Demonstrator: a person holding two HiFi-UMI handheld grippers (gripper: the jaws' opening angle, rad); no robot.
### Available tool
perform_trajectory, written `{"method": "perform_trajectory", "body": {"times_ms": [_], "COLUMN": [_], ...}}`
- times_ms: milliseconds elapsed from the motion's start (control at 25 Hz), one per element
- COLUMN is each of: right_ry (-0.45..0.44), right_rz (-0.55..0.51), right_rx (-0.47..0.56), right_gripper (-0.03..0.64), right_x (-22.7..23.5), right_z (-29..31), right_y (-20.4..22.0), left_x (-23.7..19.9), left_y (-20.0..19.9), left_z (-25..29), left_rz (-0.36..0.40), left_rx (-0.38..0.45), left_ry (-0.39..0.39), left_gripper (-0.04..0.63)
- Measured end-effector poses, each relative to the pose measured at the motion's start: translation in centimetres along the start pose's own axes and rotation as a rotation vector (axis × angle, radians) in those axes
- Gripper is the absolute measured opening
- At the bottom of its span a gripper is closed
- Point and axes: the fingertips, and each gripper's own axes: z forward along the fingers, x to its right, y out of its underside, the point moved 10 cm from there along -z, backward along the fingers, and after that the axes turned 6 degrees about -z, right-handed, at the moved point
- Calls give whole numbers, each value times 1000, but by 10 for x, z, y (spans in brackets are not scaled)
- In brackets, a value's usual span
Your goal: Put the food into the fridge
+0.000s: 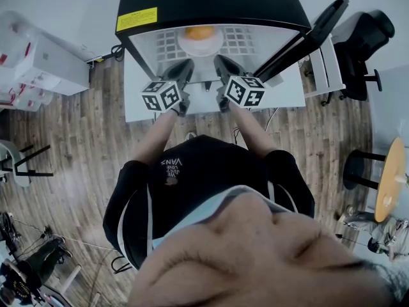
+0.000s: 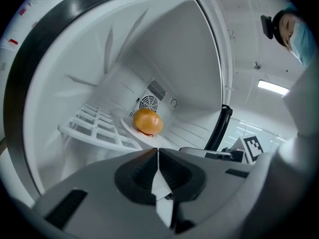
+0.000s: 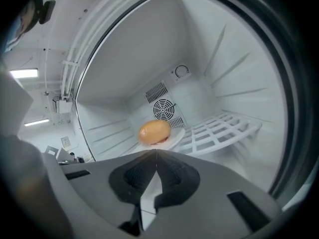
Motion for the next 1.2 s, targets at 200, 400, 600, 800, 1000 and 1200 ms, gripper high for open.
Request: {"method": "perform_trajectory", "body": {"times_ms": [200, 400, 600, 800, 1000, 1200], "right_ry": [-4, 1, -16, -23, -30, -45], "right_rz": [-12, -61, -92, -116, -134, -134], "right_rx": [11, 11, 36, 41, 46, 50], "right_gripper": [12, 12, 12, 12, 12, 12], "right_x": [-2, -6, -11, -15, -18, -20], "right_z": [-10, -21, -31, -41, -53, -64], "right_y": [0, 1, 3, 5, 6, 9], "left_x": [8, 15, 23, 31, 41, 51], "left_y": [6, 11, 16, 22, 28, 37], "left_z": [-5, -13, -23, -31, -39, -46], "left_rz": [1, 11, 39, 49, 61, 70], "left_rx": [4, 21, 42, 57, 72, 78], "left_ry": [1, -12, -24, -34, -36, -40], "left_gripper": [21, 21, 21, 21, 21, 21]}}
